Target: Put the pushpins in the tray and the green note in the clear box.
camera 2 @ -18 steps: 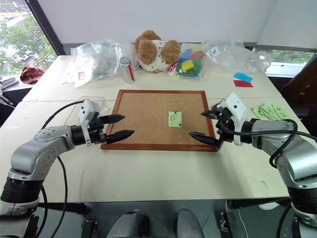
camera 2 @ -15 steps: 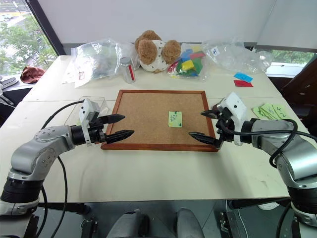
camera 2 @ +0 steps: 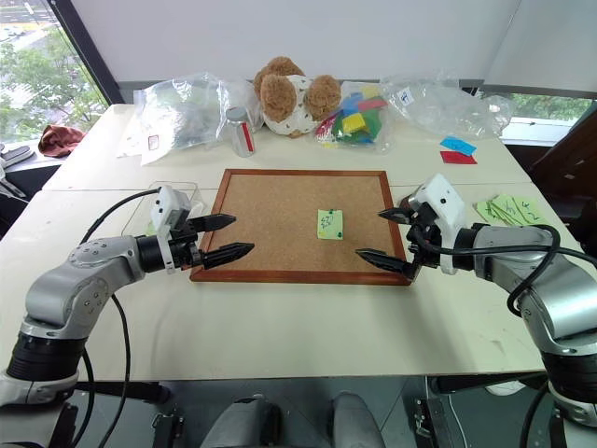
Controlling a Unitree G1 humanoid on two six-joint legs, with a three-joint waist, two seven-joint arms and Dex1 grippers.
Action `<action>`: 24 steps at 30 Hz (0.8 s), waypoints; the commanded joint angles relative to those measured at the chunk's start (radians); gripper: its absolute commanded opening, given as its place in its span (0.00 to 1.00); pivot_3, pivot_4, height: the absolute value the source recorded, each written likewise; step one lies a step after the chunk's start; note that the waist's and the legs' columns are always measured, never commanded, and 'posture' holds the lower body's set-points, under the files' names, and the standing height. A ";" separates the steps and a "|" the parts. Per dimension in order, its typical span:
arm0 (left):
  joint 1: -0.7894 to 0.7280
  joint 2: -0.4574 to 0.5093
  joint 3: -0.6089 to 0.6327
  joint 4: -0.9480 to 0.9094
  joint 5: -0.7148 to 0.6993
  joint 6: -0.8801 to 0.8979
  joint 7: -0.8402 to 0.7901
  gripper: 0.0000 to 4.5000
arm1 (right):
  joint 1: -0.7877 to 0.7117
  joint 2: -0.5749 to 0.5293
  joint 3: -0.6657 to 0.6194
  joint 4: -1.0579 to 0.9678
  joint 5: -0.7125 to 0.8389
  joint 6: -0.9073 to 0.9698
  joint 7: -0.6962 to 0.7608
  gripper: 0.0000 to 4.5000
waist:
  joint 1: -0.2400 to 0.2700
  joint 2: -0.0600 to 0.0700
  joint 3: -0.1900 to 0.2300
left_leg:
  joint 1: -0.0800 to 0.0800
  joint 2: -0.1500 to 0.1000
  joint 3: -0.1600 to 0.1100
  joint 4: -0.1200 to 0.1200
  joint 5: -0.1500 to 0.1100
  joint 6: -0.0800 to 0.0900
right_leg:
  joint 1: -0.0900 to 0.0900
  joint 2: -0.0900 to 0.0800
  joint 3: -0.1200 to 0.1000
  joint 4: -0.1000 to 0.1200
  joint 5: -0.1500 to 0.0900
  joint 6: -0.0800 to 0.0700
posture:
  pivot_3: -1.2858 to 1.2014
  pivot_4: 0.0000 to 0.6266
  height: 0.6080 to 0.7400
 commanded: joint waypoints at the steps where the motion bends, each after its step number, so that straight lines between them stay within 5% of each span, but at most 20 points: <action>1: -0.027 -0.013 -0.012 0.007 0.033 -0.046 0.010 0.99 | -0.009 -0.002 -0.014 -0.003 -0.004 -0.016 -0.002 1.00 | 0.000 0.000 0.000 | 0.000 0.000 0.000 0.000 0.000 0.000 | 0.000 0.000 0.000 0.000 0.000 0.000 | 0.52 0.24 1.00; 6: -0.033 -0.040 -0.040 0.040 0.082 -0.091 0.024 0.99 | -0.011 0.010 -0.005 0.004 -0.014 -0.028 -0.010 1.00 | 0.001 0.000 0.000 | 0.000 0.000 0.000 0.000 0.000 0.000 | 0.000 0.000 0.000 0.000 0.000 0.000 | 0.52 0.24 1.00; 8: -0.039 -0.060 -0.049 0.066 0.113 -0.117 0.048 0.87 | -0.013 0.017 0.000 0.009 -0.019 -0.037 -0.015 1.00 | 0.001 0.000 0.000 | 0.000 0.000 0.000 0.000 0.000 0.000 | 0.000 0.000 0.000 0.000 0.000 0.000 | 0.52 0.24 1.00; 16: -0.102 -0.197 -0.120 0.244 0.213 -0.212 0.109 0.02 | -0.108 0.125 0.073 0.121 -0.095 -0.071 -0.103 1.00 | 0.000 0.000 0.000 | 0.000 0.000 0.000 0.000 0.000 0.000 | 0.000 0.000 0.000 0.000 0.000 0.000 | 0.52 0.24 1.00; 24: -0.182 -0.308 -0.180 0.511 0.334 -0.355 0.137 0.01 | -0.304 0.277 0.179 0.361 -0.203 -0.049 -0.207 1.00 | -0.003 0.000 0.000 | -0.002 0.000 0.001 0.000 0.003 -0.006 | -0.002 0.000 0.000 0.001 0.000 0.000 | 0.52 0.24 1.00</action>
